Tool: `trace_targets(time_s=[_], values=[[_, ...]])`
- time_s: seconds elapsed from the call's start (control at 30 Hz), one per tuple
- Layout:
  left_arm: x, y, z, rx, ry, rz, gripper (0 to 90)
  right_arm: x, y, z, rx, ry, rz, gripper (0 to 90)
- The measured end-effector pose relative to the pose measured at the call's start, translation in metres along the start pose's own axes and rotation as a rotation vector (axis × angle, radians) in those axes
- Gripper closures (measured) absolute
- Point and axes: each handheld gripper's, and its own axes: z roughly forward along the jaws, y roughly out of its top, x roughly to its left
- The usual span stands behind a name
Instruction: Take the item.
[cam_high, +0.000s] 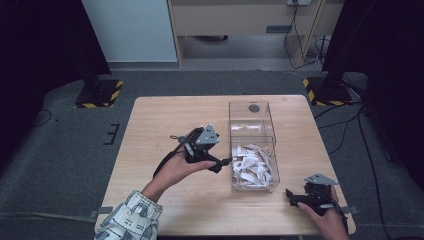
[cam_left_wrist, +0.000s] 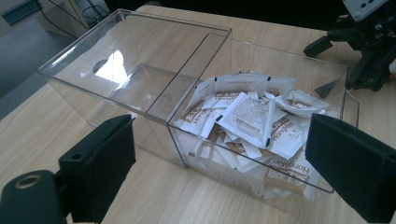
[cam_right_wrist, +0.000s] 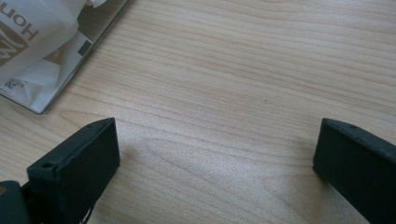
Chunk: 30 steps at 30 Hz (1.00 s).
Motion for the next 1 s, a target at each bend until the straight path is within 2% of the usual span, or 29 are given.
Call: trace_targets(time_s=[0.37,0.83,1.0], values=[[-0.006,0.013,0.011,-0.002,-0.013,0.013,8.0,0.0,0.0,0.0,0.0,0.0,0.0,0.8],[-0.017,0.019,0.028,0.009,-0.041,0.041,9.7,0.0,0.0,0.0,0.0,0.0,0.0,0.8],[-0.02,0.021,0.033,0.017,-0.039,0.043,11.9,0.0,0.0,0.0,0.0,0.0,-0.001,0.8]])
